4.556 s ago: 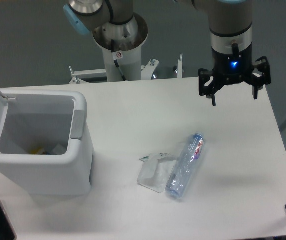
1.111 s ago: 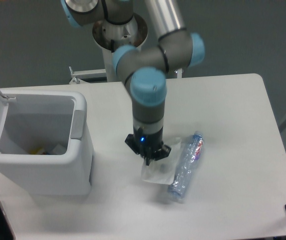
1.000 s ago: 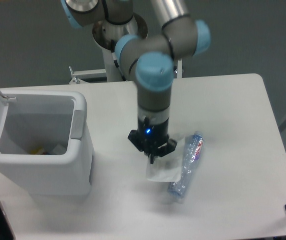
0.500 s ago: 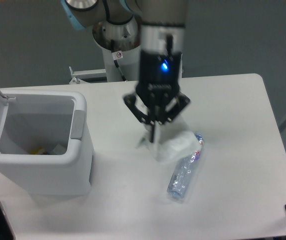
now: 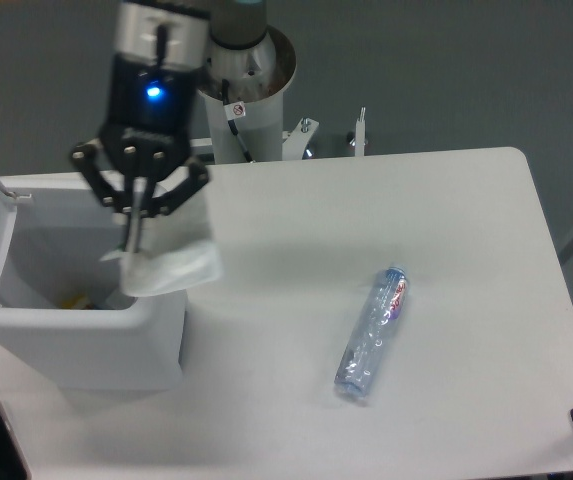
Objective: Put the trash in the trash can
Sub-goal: 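Lift the wrapper and carry it over the white trash bin, then move the open gripper over the clear water bottle and lower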
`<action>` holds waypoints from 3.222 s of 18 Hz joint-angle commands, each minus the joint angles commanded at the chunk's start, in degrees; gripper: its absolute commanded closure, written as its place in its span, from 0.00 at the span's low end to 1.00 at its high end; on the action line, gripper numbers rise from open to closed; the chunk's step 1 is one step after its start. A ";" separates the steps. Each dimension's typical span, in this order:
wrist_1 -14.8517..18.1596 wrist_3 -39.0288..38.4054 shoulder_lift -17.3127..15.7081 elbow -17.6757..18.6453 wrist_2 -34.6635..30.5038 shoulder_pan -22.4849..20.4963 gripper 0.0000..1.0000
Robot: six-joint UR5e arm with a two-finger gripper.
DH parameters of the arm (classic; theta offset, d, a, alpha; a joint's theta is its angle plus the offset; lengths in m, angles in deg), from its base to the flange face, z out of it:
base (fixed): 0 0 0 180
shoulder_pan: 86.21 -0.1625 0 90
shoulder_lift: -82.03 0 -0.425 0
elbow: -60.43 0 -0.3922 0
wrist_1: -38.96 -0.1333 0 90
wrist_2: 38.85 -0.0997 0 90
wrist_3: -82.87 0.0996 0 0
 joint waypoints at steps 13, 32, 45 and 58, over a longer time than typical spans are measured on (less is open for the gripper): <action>-0.26 0.17 2.55 1.42 0.09 5.11 0.39; -6.07 15.18 1.31 1.50 -1.49 -21.60 0.00; -5.10 42.72 24.52 -4.12 -11.01 -23.72 0.00; -4.48 43.42 30.67 -2.89 -9.49 -22.67 0.00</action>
